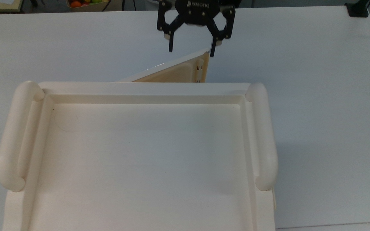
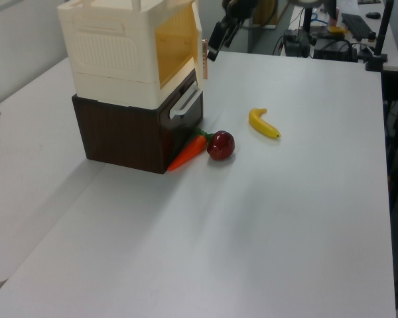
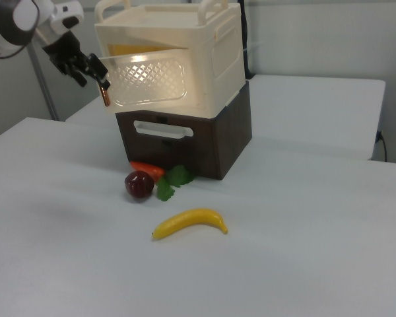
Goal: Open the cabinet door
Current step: 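Pull the door edge outward, swinging the door open on its hinge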
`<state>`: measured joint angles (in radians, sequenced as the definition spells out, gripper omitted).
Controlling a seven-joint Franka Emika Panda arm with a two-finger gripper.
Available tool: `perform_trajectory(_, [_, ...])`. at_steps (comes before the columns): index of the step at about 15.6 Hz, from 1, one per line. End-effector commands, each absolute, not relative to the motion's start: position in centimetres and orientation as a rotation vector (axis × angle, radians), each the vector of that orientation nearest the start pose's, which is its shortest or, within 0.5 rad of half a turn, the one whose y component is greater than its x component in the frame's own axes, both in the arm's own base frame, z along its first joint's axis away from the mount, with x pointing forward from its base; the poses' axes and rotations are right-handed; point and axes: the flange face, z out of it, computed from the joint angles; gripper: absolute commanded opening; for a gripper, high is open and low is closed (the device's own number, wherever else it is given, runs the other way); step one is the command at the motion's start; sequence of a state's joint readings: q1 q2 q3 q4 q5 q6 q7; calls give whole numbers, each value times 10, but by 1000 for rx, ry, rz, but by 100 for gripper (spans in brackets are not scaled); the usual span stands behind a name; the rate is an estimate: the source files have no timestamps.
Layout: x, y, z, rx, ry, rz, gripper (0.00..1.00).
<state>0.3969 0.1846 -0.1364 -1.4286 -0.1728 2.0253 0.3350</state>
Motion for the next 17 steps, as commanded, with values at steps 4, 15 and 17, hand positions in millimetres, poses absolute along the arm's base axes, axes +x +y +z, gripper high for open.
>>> perform_trajectory(4, [603,158,695,-3053,13,-838,91])
perform_trajectory(15, [641,192,687,-2817,-104,-1268,100])
perform_trajectory(17, [647,194,673,-2837,-115,-1243,100])
